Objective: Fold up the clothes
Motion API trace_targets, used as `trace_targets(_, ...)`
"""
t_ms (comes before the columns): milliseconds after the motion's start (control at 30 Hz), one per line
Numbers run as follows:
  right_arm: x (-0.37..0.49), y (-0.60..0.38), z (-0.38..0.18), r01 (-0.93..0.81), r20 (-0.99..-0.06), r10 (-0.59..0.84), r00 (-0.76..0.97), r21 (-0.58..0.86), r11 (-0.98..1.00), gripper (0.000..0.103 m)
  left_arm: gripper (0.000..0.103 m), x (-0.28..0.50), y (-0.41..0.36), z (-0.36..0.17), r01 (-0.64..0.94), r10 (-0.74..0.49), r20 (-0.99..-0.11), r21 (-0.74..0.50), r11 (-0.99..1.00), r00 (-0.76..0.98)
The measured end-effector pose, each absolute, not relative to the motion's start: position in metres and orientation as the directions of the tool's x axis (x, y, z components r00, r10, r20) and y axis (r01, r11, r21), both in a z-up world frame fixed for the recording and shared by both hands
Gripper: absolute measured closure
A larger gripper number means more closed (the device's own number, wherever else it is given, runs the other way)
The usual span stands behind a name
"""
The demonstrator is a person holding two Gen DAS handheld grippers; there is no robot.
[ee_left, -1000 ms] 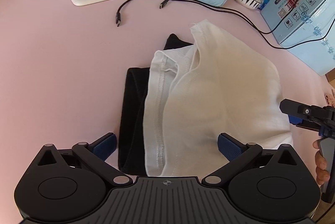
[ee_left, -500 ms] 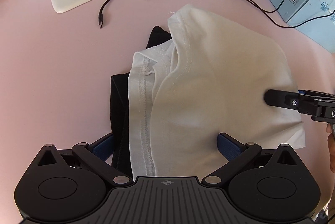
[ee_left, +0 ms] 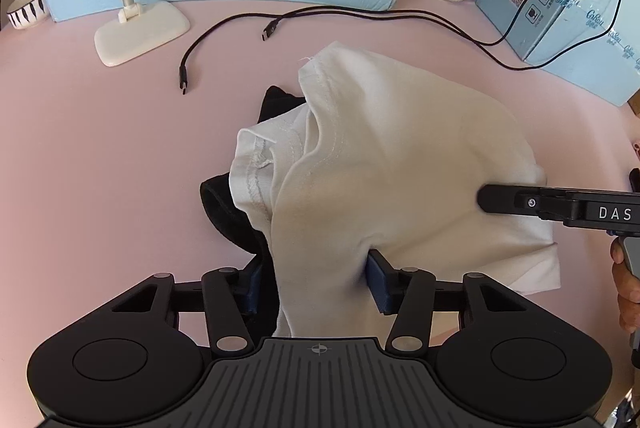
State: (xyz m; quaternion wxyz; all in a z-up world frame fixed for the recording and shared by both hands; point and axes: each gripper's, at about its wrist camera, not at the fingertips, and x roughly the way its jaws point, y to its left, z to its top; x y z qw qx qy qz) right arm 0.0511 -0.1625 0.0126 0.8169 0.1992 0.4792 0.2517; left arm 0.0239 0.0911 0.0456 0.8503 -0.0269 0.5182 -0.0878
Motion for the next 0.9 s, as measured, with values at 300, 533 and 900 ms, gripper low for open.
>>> trace_targets(300,0.046,-0.151,0.046,-0.292,-0.645,0.608,0.463,0.536,0.792,0.075,0.079,0.019,0.077,0.07,0.118,-0.136,-0.875,-0.092,0.989,0.464)
trace_targets(533,0.038,-0.153,0.088,-0.357,-0.585,0.635,0.505,0.527,0.771,0.075,0.079,0.015,0.078,0.1,0.106,-0.151,-0.836,-0.111,0.988,0.527)
trace_targets(900,0.024,-0.148,0.132,-0.422,-0.525,0.663,0.534,0.514,0.747,0.075,0.079,-0.007,0.082,0.14,0.118,-0.132,-0.787,-0.075,0.99,0.603)
